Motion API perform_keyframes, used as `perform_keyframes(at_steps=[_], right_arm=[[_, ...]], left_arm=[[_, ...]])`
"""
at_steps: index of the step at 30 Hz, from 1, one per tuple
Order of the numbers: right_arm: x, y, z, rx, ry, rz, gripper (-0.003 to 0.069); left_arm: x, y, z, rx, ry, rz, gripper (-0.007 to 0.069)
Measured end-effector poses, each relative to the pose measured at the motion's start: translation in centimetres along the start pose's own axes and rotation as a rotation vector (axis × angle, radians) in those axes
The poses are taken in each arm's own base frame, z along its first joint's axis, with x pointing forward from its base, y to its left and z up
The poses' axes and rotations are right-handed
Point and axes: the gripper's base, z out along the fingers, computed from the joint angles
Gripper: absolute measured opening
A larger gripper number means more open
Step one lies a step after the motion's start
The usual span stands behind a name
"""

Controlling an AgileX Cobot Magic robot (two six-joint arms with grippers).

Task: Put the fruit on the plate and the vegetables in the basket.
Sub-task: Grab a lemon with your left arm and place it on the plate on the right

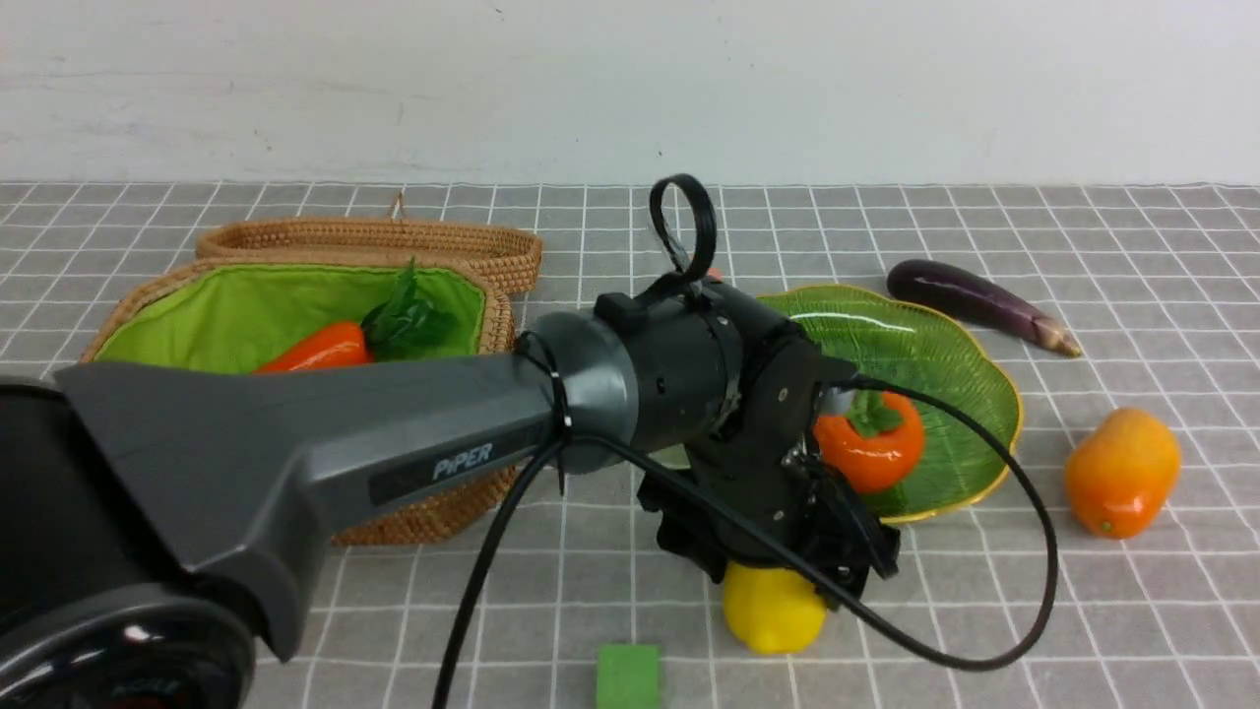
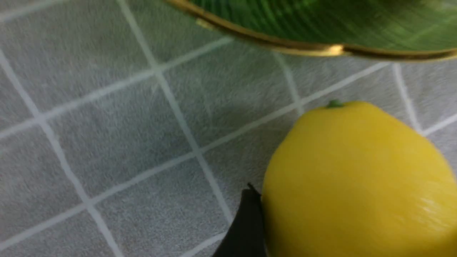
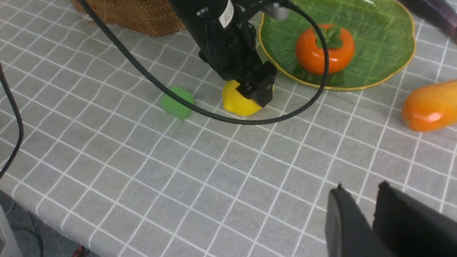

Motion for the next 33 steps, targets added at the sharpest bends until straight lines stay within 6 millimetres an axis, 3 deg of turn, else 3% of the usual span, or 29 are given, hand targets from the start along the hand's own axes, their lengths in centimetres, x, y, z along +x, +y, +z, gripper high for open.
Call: perform_keyframes(at_steps=[4,6,11,14,20,22,25,27,28,31,33], right_arm=[[0.1,0.0,0.2,-0.004,0.007,0.002,0.0143],[0.1,0.0,0.2,-0.004,0.01,0.003,0.0141],[0.2,0.0,0.3,-0.004,0.011,0.003,0.0138],[0.2,0.0,0.3,-0.004,0.01,0.003,0.0136],[-0.1,0.0,0.3,-0.003,-0.018,0.003,0.0136],[-0.2,0.0,0.3,-0.004,-0.028,0.004,0.0136],[-0.3,0.0,0.3,-0.008,-0.041,0.005,0.0137],[-0.3,0.0,0.3,-0.008,-0.045,0.005,0.0139],[-0.4,0.0,0.3,-0.008,-0.052,0.006,0.0139],[-0.5,0.1,0.3,-0.013,-0.063,0.008,0.0139],[-0.5,0.1,0.3,-0.014,-0.066,0.008,0.0139]], left_arm=[[0.5,0.4,0.9,-0.037,0.053,-0.005,0.0622],[0.8,0.7,1.1,-0.069,0.078,0.009,0.056],[0.8,1.0,0.1,-0.125,0.14,0.031,0.0555],[0.1,0.3,-2.5,-0.127,0.129,0.07,0.0555],[-3.6,-1.1,-10.7,-0.072,-0.114,0.134,0.0555],[-4.7,-0.5,-11.1,-0.072,-0.174,0.139,0.0555],[-6.4,0.9,-9.5,-0.071,-0.244,0.157,0.0555],[-7.2,1.7,-7.8,-0.072,-0.264,0.166,0.0555],[-7.9,2.3,-5.9,-0.064,-0.293,0.171,0.0555],[-8.5,3.0,-3.3,-0.056,-0.325,0.175,0.0555],[-8.6,3.0,-2.8,-0.054,-0.34,0.183,0.0566]])
